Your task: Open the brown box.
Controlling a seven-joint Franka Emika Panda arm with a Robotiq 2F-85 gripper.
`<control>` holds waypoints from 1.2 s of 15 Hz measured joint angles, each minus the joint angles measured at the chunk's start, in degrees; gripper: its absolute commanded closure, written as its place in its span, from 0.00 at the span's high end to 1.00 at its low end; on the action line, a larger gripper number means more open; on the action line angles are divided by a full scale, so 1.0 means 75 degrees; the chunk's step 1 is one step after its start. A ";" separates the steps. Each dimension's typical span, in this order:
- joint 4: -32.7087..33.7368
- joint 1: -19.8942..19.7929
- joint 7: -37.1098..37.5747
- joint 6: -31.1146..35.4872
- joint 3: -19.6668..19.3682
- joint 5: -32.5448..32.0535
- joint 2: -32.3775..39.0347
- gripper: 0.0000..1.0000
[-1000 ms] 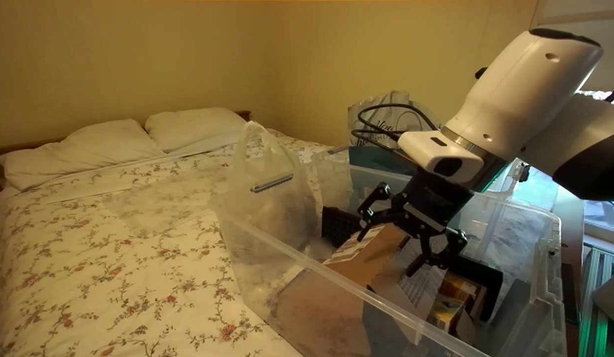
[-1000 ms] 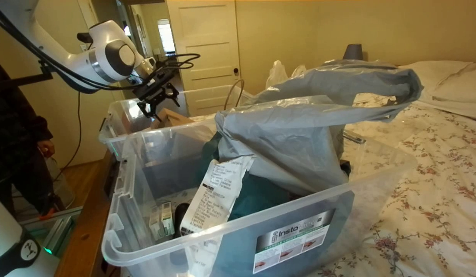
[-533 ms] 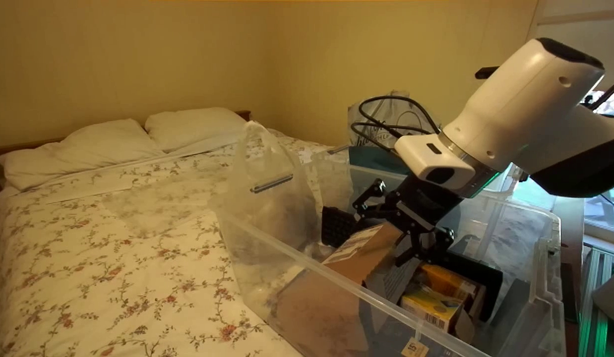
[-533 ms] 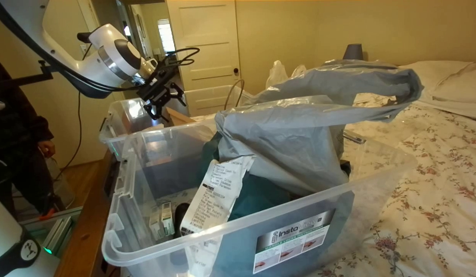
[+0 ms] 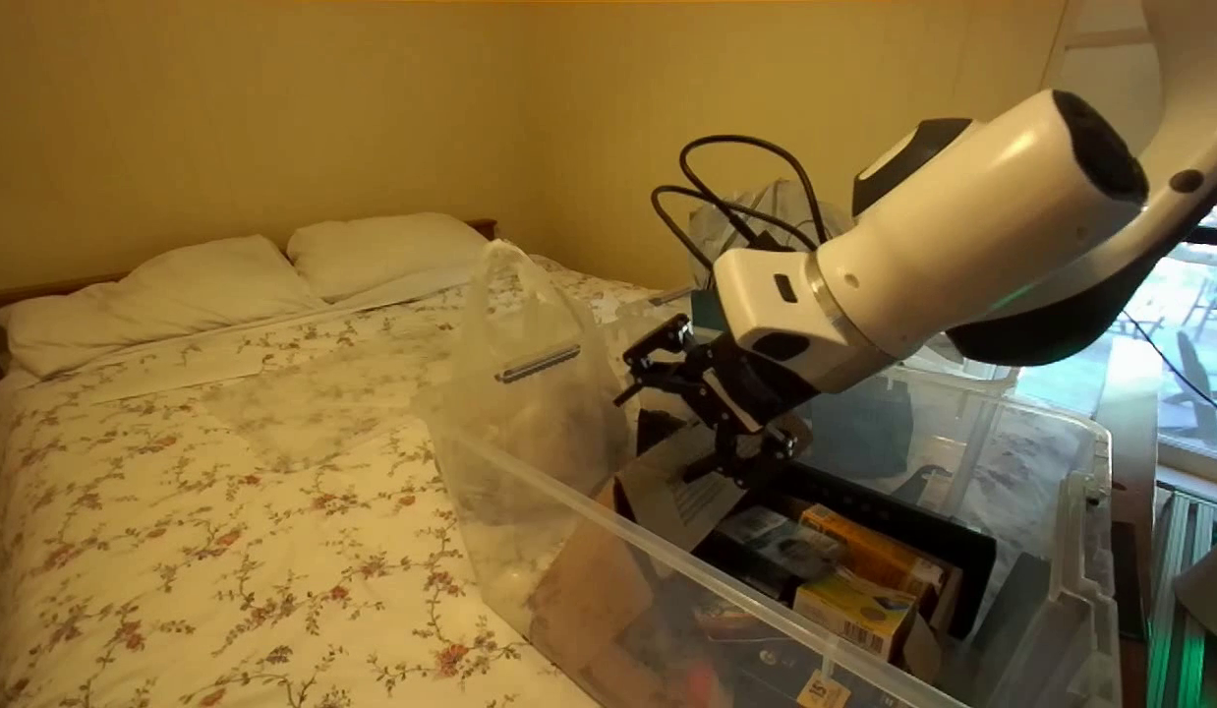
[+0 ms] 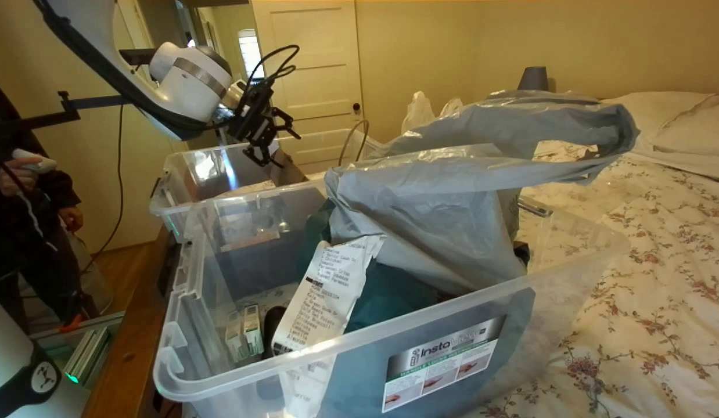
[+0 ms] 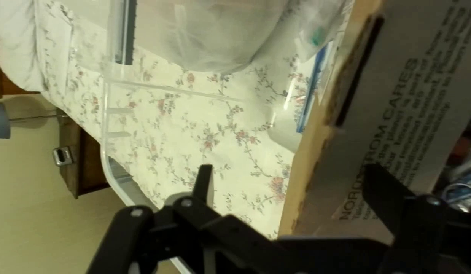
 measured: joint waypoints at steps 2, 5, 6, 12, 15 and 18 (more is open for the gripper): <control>0.0620 0.0189 0.0495 -0.0585 -0.0032 -0.0710 0.0545 1.00; 0.1537 0.0592 0.0783 -0.1401 -0.0206 -0.1364 0.1339 1.00; 0.1820 0.0701 0.0846 -0.1636 -0.0264 -0.1534 0.1567 1.00; 0.2825 0.0890 0.1218 -0.2348 -0.0587 -0.1882 0.2227 1.00; 0.3007 0.0893 0.1324 -0.2435 -0.0701 -0.1900 0.2414 1.00; 0.3224 0.0932 0.1377 -0.2552 -0.0765 -0.1948 0.2741 1.00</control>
